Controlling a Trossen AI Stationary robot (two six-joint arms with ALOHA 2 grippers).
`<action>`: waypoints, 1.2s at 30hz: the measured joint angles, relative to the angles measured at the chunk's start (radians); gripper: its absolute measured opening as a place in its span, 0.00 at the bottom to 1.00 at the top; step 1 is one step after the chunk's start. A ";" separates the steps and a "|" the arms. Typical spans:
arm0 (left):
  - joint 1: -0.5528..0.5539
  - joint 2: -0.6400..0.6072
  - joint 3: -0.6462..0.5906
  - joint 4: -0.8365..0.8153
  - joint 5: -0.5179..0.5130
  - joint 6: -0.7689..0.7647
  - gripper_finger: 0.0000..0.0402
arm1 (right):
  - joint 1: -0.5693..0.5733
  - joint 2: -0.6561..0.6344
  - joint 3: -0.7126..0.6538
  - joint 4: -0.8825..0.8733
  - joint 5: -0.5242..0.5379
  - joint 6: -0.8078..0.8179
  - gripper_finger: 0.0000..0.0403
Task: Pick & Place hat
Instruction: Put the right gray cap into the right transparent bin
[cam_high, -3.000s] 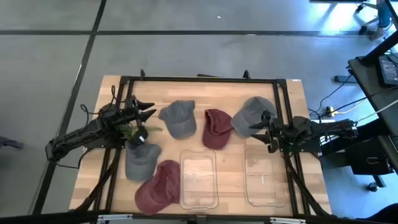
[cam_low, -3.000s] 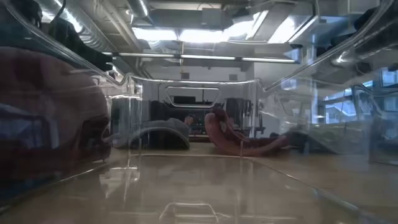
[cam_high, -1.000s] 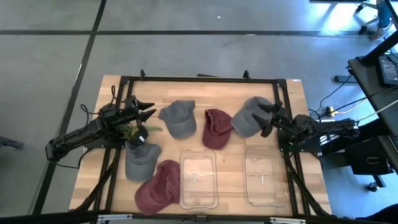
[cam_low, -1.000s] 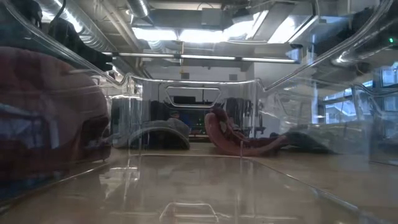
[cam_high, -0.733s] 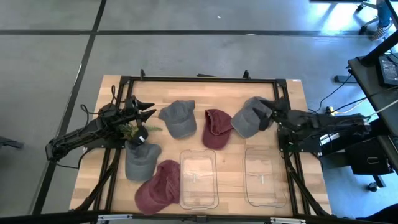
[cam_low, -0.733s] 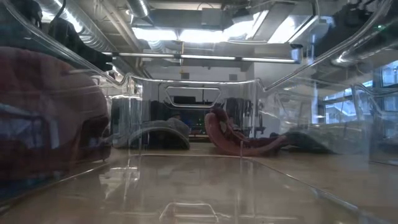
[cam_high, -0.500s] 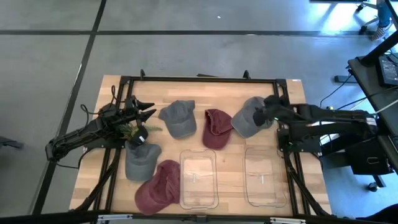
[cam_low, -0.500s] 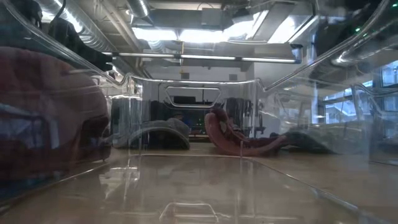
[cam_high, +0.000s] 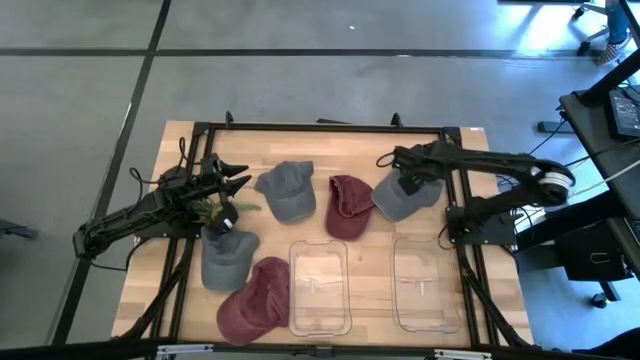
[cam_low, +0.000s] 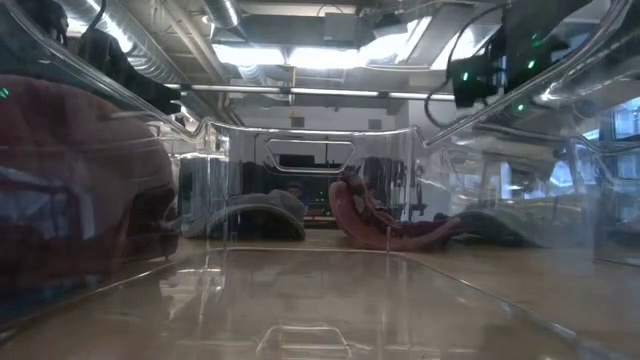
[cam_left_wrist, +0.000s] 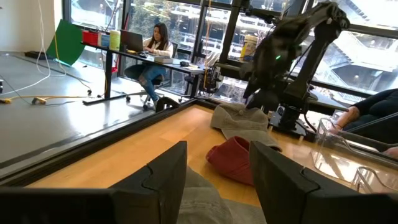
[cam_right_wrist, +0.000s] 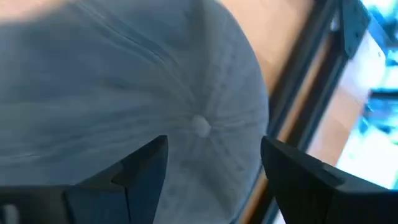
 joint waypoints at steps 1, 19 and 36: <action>0.000 0.000 0.000 0.000 0.000 0.000 0.42 | -0.012 0.022 0.000 0.002 0.001 -0.015 0.64; 0.000 0.000 0.000 0.000 0.000 0.000 0.42 | -0.087 0.158 0.000 0.073 -0.011 -0.129 0.64; 0.000 0.000 0.000 0.000 0.000 0.000 0.42 | -0.100 0.268 0.000 0.102 0.010 -0.147 0.31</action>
